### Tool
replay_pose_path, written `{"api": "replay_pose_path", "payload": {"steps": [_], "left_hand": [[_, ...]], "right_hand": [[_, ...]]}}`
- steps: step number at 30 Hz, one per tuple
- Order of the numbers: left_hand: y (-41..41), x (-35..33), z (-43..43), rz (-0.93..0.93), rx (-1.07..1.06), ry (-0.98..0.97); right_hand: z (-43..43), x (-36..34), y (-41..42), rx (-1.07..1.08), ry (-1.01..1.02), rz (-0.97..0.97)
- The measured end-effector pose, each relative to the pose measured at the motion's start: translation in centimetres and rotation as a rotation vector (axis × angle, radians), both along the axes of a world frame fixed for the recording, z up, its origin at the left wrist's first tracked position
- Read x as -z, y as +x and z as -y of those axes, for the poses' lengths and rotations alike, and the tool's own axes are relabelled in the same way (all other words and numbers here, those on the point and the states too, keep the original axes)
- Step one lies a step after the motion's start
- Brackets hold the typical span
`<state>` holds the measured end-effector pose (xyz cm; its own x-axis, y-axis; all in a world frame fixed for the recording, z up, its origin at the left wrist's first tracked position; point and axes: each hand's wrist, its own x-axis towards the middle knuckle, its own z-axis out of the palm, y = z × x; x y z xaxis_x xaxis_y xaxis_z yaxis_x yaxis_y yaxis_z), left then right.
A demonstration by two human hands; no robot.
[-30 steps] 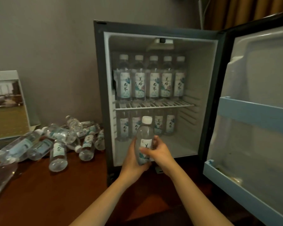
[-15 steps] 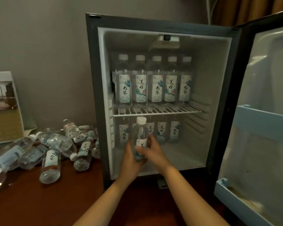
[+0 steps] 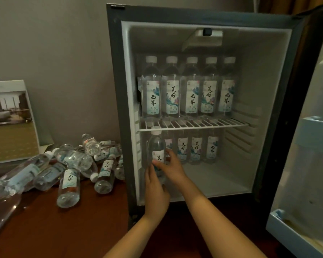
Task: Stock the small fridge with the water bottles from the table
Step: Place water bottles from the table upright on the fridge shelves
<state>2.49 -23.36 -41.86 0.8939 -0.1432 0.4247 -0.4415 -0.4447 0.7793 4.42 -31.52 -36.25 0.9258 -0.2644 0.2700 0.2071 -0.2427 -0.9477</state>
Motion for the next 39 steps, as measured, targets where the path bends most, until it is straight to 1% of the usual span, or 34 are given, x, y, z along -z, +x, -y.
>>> {"api": "replay_pose_path", "payload": {"steps": [4,12,18,23,26,29,31,32,36,39], "left_hand": [[0.4,-0.6,-0.4,-0.034,-0.009,-0.009],[0.7,-1.7,-1.1,-0.042,-0.007,0.016],[0.6,-2.1,-1.2,-0.129,0.012,0.067],[0.0,-2.1,-2.0,-0.216,0.102,0.102],[-0.9,-1.9,-3.0,-0.235,0.184,0.075],[-2.2,-1.9,-4.9,-0.175,0.214,0.131],[-3.0,-1.8,-6.3,-0.147,0.254,0.106],[-3.5,-1.8,-7.1,-0.142,0.273,0.094],[-4.5,-1.9,-10.7,-0.100,0.264,0.060],[-4.3,-1.8,-13.9,-0.085,0.191,0.014]], "right_hand": [[-0.7,-0.2,0.7,-0.008,-0.006,-0.021],[-1.5,-0.3,1.5,-0.004,0.010,-0.030],[-2.1,-0.1,1.9,0.056,0.044,-0.028],[-2.4,-0.1,1.6,0.053,0.065,-0.058],[-2.2,-0.3,0.4,0.016,0.145,-0.102],[-2.2,-0.4,-1.4,0.135,0.237,-0.109],[-2.5,-0.2,-2.5,0.248,0.243,-0.081],[-2.7,0.0,-3.1,0.270,0.241,-0.069],[-4.8,0.0,-5.7,0.190,0.248,-0.099],[-7.2,-0.2,-7.4,0.069,0.253,-0.091]]}}
